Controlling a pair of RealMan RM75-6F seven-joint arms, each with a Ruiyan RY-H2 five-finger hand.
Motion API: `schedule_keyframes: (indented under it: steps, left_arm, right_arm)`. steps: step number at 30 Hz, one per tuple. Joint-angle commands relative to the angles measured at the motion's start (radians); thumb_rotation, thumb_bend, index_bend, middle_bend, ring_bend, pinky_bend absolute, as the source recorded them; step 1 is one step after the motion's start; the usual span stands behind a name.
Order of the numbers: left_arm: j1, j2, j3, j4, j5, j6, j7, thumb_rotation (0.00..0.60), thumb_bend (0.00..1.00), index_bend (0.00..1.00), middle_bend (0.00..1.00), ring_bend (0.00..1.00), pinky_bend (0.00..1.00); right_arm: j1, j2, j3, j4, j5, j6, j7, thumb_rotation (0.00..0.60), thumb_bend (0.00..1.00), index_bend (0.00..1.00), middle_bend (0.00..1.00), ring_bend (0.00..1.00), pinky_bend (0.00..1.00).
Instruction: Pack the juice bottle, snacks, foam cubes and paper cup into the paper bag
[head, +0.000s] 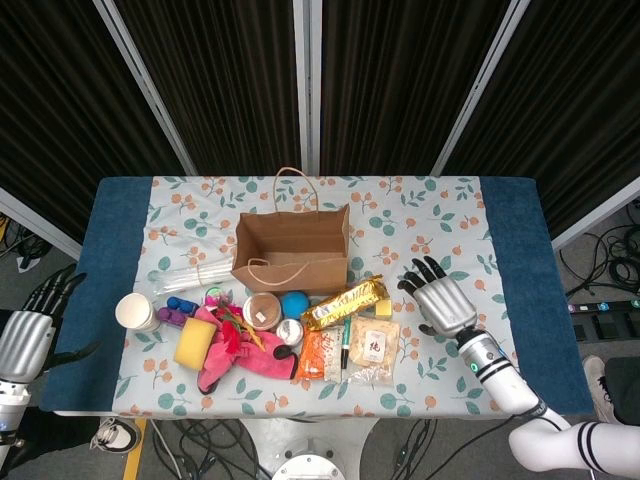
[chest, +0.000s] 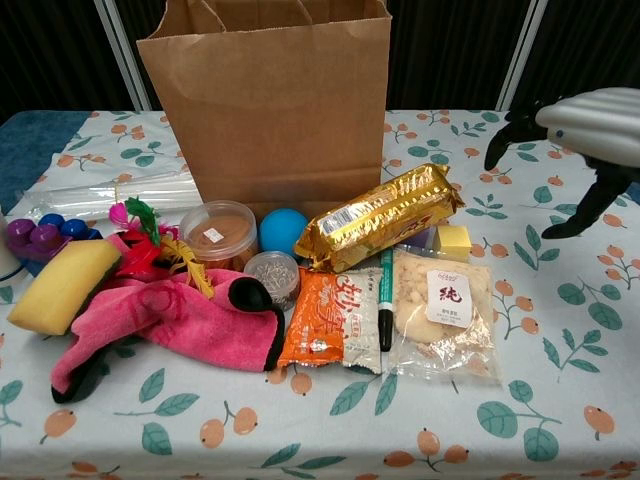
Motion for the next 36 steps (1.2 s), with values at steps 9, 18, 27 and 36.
schedule_keyframes:
  steps: [9,18,27,36]
  left_arm:
    - [-0.005,-0.004,-0.004,0.013,-0.002,-0.003,0.003,0.6,0.09,0.13,0.1,0.06,0.16]
    - [-0.011,-0.01,-0.002,0.016,-0.004,-0.019,0.001,0.6,0.09,0.13,0.1,0.06,0.16]
    - [-0.014,-0.012,-0.003,0.025,-0.005,-0.022,0.001,0.6,0.09,0.13,0.1,0.06,0.16]
    - [-0.014,-0.012,-0.002,0.03,-0.008,-0.024,-0.003,0.6,0.09,0.13,0.1,0.06,0.16]
  right_arm:
    - [-0.034,-0.222,0.099,0.283,-0.194,0.033,0.177,0.6,0.0,0.17,0.17,0.0,0.0]
    - [-0.057,-0.188,0.143,0.247,-0.178,0.031,0.15,0.6,0.0,0.17,0.21,0.03,0.0]
    - [-0.042,-0.253,0.163,0.294,-0.159,-0.047,0.153,0.6,0.0,0.17,0.22,0.03,0.0]
    - [-0.024,-0.313,0.18,0.34,-0.171,-0.081,0.148,0.6,0.0,0.23,0.26,0.08,0.04]
